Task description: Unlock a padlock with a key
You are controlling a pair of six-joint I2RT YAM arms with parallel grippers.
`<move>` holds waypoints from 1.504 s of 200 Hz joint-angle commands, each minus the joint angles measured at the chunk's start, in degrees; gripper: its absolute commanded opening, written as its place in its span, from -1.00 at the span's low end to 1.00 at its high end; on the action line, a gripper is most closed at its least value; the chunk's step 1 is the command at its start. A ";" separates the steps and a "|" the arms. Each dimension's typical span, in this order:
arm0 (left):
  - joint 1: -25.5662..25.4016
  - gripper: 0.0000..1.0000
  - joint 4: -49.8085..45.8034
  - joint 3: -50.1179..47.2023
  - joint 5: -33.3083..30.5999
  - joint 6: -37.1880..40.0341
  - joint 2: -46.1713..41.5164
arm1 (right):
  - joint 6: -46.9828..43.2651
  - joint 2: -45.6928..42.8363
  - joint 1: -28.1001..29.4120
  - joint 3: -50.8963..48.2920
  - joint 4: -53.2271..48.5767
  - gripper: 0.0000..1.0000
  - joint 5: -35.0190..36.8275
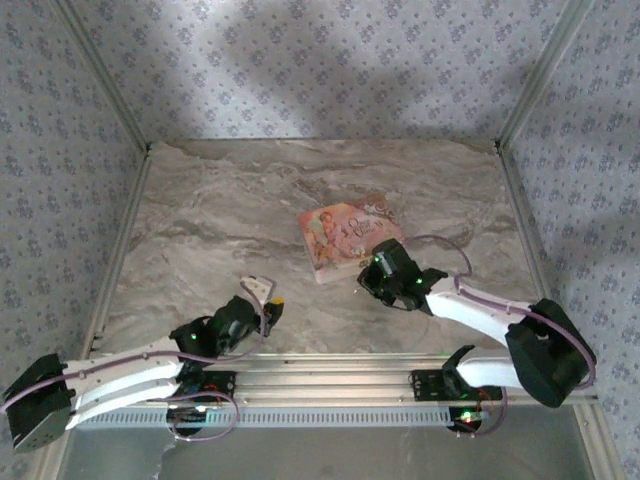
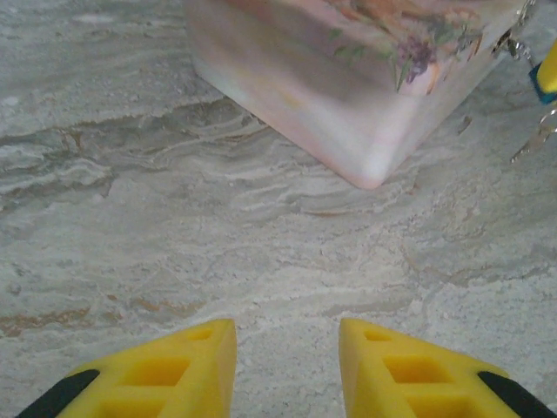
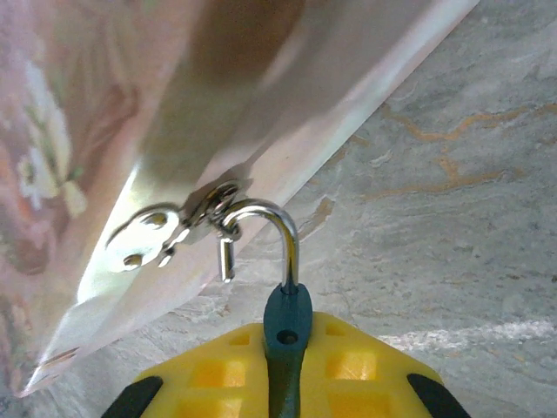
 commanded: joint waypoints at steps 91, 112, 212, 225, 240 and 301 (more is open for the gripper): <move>0.20 -0.25 1.49 1.62 1.55 -0.77 -1.05 | 7.75 2.11 0.24 -1.85 6.58 -1.00 6.30; 0.20 -0.25 0.74 1.99 1.49 -0.94 -1.19 | 8.53 1.63 0.19 -2.16 6.46 -1.00 7.17; 0.20 -0.24 -3.05 3.97 1.28 -0.61 -2.52 | 7.29 1.68 -3.07 -4.64 9.33 -1.00 6.44; 0.20 -0.24 -3.43 3.99 1.38 -0.64 -2.60 | 7.58 3.41 -3.25 -5.46 11.39 -1.00 4.54; 0.20 -0.24 -3.78 4.06 1.44 -0.64 -2.86 | 6.75 5.15 -3.33 -4.89 12.00 -1.00 2.75; 0.20 -0.24 -4.64 4.93 1.19 -0.23 -2.99 | 2.29 4.36 -4.55 -0.10 6.77 -1.00 1.81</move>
